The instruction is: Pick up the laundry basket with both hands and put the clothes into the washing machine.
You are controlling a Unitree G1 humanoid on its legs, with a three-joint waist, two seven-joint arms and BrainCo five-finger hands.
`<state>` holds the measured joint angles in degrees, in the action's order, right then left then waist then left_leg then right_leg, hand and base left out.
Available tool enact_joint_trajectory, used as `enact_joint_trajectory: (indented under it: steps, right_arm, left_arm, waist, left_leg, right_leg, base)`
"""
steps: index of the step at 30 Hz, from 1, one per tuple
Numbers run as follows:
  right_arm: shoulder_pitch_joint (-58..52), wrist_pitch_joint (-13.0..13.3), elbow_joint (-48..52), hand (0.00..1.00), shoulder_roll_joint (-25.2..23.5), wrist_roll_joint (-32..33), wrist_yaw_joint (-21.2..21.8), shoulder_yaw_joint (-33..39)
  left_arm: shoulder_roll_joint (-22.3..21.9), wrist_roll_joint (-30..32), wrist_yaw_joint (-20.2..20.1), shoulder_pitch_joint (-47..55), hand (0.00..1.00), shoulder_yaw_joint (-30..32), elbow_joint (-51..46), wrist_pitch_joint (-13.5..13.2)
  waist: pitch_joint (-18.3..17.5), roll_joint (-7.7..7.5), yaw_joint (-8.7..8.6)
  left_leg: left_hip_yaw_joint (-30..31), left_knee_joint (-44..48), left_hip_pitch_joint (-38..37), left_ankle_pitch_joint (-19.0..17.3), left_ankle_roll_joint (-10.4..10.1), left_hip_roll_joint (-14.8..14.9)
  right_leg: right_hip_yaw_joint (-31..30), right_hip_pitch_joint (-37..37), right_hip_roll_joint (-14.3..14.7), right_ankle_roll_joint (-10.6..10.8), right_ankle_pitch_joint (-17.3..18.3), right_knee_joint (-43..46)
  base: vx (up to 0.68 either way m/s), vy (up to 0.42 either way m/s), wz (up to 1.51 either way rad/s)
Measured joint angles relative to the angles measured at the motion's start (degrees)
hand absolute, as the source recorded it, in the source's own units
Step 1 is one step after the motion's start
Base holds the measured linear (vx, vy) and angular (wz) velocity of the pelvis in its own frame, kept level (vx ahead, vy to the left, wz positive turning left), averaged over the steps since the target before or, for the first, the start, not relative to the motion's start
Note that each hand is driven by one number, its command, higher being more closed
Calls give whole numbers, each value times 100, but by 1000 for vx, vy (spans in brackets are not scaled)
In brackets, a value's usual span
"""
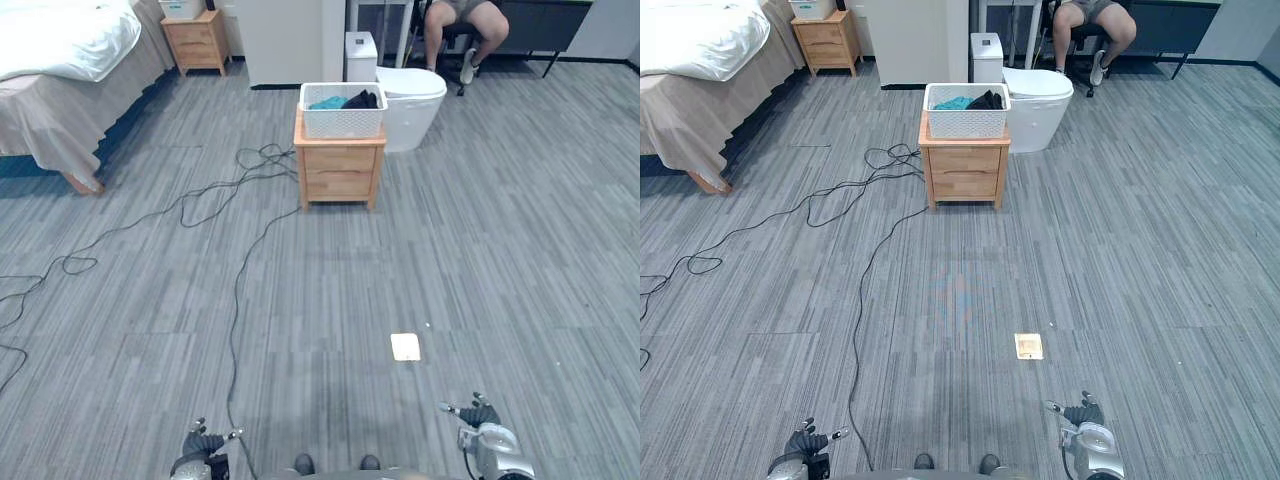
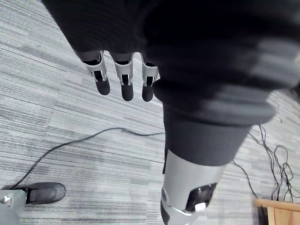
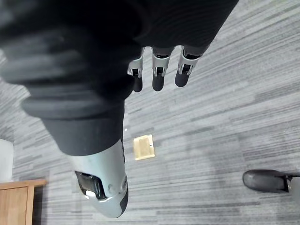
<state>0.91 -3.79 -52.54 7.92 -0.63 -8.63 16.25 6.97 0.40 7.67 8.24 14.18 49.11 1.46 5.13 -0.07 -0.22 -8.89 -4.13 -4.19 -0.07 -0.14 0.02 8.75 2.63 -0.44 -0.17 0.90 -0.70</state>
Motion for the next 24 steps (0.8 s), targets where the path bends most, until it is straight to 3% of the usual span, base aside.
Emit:
enact_joint_trajectory:
  steps: [5,24]
  right_arm:
    - [-44,-1,364,0,72,-120,2,1]
    - [-48,-4,740,0,192,-173,5,195]
  left_arm:
    - [5,26,-4,82,0,-3,-81,0]
    - [54,-23,-14,159,0,-7,-978,-12]
  waist:
    - [26,67,-65]
    - [38,47,-53]
  left_leg:
    - [-115,-106,59,-11,-19,-2]
    - [-118,161,-11,-5,-88,9]
  right_leg:
    - [-83,-67,5,63,-34,-143]
    - [40,18,-59,141,-19,110]
  base:
    - [-90,-5,-12]
    - [59,-1,2]
